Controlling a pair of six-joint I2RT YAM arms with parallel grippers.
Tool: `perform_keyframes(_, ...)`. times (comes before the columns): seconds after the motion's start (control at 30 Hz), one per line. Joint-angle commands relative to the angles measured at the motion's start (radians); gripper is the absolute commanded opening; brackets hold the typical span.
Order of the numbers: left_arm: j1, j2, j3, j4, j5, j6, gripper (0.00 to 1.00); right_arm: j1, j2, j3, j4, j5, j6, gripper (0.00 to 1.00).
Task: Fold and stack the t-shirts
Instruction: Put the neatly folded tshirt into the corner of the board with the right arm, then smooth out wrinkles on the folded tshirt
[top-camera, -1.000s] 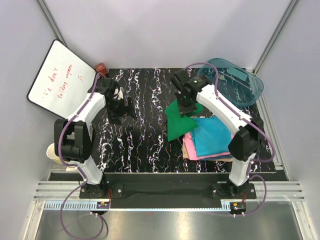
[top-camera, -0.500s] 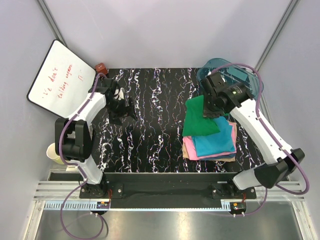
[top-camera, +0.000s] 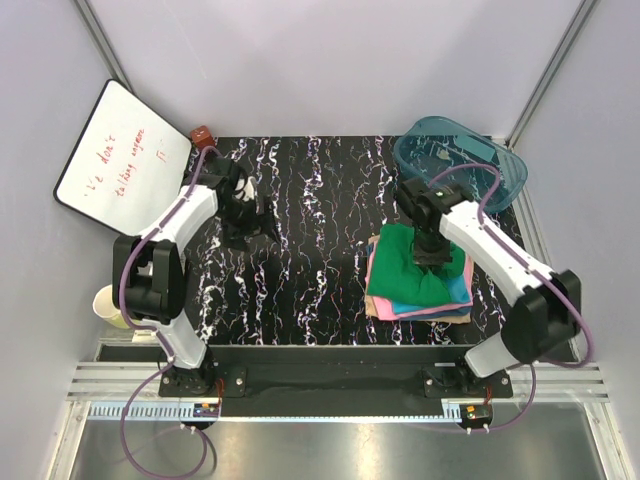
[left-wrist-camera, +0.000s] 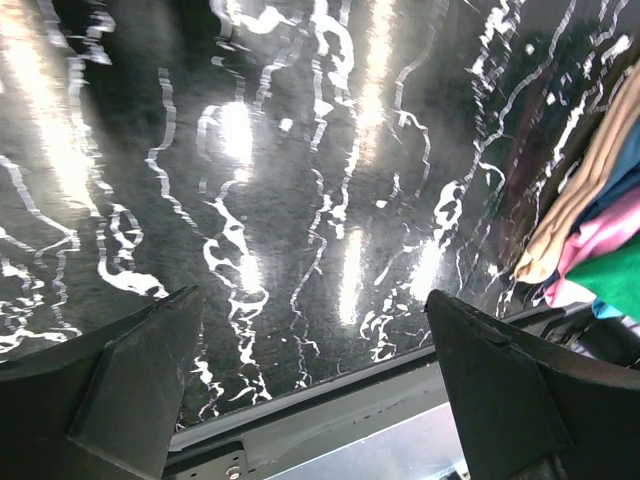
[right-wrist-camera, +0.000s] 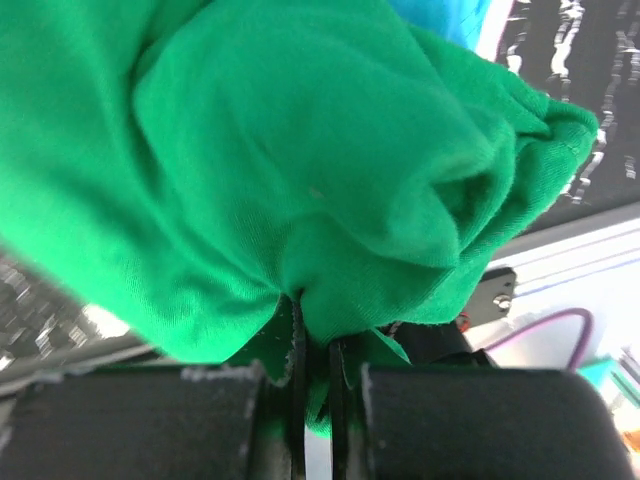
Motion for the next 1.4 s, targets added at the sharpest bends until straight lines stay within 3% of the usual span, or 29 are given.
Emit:
perform_keyframes(0.0,-0.051,0.007,0.056,0.014,0.025,-0.011,0.99,-0.007,0.093,0.041,-0.15,0.137,0.042,0.04)
perform_keyframes(0.23,-0.134,0.011,0.093,0.014,0.032,-0.042,0.99,-0.021,0.207,0.123,-0.288,0.367,0.128,0.17)
perform_keyframes(0.27,-0.146,0.014,0.099,0.014,0.032,-0.043,0.99,-0.021,0.207,0.132,-0.286,0.383,0.132,0.29)
perform_keyframes(0.3,-0.159,0.014,0.107,0.014,0.037,-0.045,0.99,-0.024,0.204,0.149,-0.286,0.378,0.134,0.99)
perform_keyframes(0.53,-0.283,0.046,0.178,0.016,0.046,-0.071,0.99,-0.025,0.123,0.261,-0.286,0.279,0.123,1.0)
perform_keyframes(0.73,-0.297,0.074,0.197,0.014,0.037,-0.071,0.99,-0.027,0.054,0.376,-0.188,0.188,0.025,1.0)
perform_keyframes(0.77,-0.297,0.076,0.201,0.013,0.026,-0.071,0.99,-0.027,0.04,0.347,-0.15,0.11,0.008,0.94)
perform_keyframes(0.8,-0.295,0.08,0.21,0.01,0.022,-0.071,0.99,-0.027,0.025,0.327,-0.072,0.067,-0.009,0.8)
perform_keyframes(0.83,-0.295,0.082,0.214,0.007,0.02,-0.069,0.99,-0.028,-0.013,0.301,-0.023,0.021,-0.015,0.58)
perform_keyframes(0.87,-0.295,0.085,0.222,0.002,0.013,-0.069,0.99,-0.025,-0.04,0.228,0.028,-0.069,-0.012,0.01)
perform_keyframes(0.93,-0.295,0.091,0.233,-0.004,0.005,-0.072,0.99,-0.028,-0.122,0.149,0.193,-0.19,0.004,0.0)
perform_keyframes(0.97,-0.295,0.093,0.237,-0.007,-0.003,-0.074,0.99,-0.03,-0.156,0.044,0.331,-0.32,0.039,0.0)
perform_keyframes(1.17,-0.295,0.108,0.239,-0.019,-0.009,-0.071,0.99,-0.03,-0.345,-0.365,0.802,-0.692,0.244,0.0)
perform_keyframes(1.33,-0.295,0.114,0.234,-0.033,-0.018,-0.054,0.99,-0.033,-0.388,-0.52,0.97,-0.818,0.266,0.0)
perform_keyframes(1.37,-0.295,0.114,0.233,-0.035,-0.02,-0.049,0.99,-0.048,-0.382,-0.546,1.066,-0.852,0.296,0.0)
